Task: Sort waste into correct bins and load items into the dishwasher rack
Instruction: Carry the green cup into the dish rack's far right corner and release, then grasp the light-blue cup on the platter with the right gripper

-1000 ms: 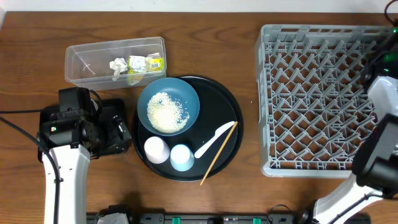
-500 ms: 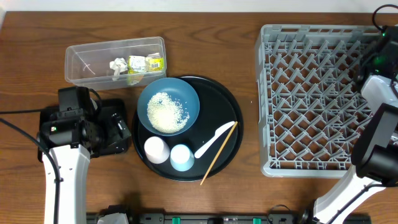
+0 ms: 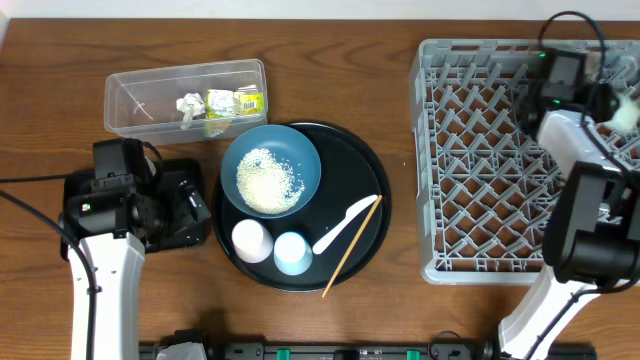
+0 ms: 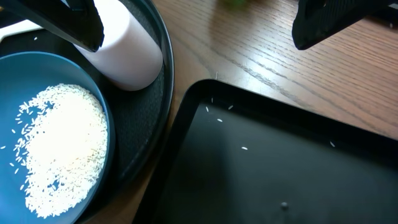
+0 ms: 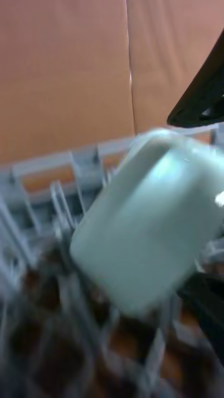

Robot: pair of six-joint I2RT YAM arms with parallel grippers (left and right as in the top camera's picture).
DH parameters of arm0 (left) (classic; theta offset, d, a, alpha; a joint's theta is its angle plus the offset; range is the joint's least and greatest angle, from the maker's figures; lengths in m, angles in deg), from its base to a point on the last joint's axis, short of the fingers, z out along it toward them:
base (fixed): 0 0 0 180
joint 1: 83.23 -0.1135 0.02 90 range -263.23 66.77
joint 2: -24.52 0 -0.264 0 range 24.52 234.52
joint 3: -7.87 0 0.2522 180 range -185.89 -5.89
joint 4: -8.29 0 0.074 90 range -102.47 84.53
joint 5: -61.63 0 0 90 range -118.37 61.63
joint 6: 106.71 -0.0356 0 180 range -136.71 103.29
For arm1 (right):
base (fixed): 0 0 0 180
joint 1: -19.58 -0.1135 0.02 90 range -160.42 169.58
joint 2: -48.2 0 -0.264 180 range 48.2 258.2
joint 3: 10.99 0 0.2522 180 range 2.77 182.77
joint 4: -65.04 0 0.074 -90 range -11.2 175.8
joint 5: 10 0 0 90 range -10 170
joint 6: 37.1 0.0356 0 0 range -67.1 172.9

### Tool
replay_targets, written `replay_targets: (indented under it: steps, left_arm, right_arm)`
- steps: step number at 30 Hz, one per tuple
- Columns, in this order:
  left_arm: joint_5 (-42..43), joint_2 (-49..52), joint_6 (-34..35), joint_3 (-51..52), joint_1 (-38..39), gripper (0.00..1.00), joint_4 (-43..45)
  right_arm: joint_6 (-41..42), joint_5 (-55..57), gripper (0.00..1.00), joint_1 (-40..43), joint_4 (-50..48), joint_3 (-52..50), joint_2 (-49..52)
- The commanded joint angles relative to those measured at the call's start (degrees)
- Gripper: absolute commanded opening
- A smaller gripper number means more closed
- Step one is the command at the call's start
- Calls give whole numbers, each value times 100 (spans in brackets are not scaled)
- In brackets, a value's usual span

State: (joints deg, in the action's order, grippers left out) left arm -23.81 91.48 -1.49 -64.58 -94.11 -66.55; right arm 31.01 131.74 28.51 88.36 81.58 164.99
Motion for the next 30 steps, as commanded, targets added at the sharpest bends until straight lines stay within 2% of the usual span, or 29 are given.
replay_targets:
  steps: [1, 6, 11, 13, 17, 20, 25, 30]
  left_arm:
    - [20, -42, 52, -31, -31, 98, -7]
    - [20, -42, 52, -31, -31, 98, 2]
    - [20, -42, 52, -31, -31, 98, 13]
    - [20, -42, 52, -31, -31, 98, 13]
    - [20, -42, 52, -31, -31, 98, 11]
    - [20, -42, 52, -31, -31, 98, 9]
    - [20, -42, 52, -31, -31, 98, 7]
    - [20, -39, 52, -31, -31, 98, 7]
  right_arm:
    - [1005, -304, 75, -192, 350, -26, -188]
    - [1460, -986, 80, -238, 1261, -26, -726]
    - [1475, -2369, 88, -304, 2037, -26, -1596]
    - [1475, -3335, 88, -389, 2411, -26, -2024]
    - [1480, -5650, 82, -595, 3150, -26, -2662]
    - [1690, -6765, 80, -844, 3707, -26, -2870]
    - [2214, -7069, 80, -1598, 4618, -66, -2870]
    - [2358, -7069, 81, -2588, 4942, -181, -2870]
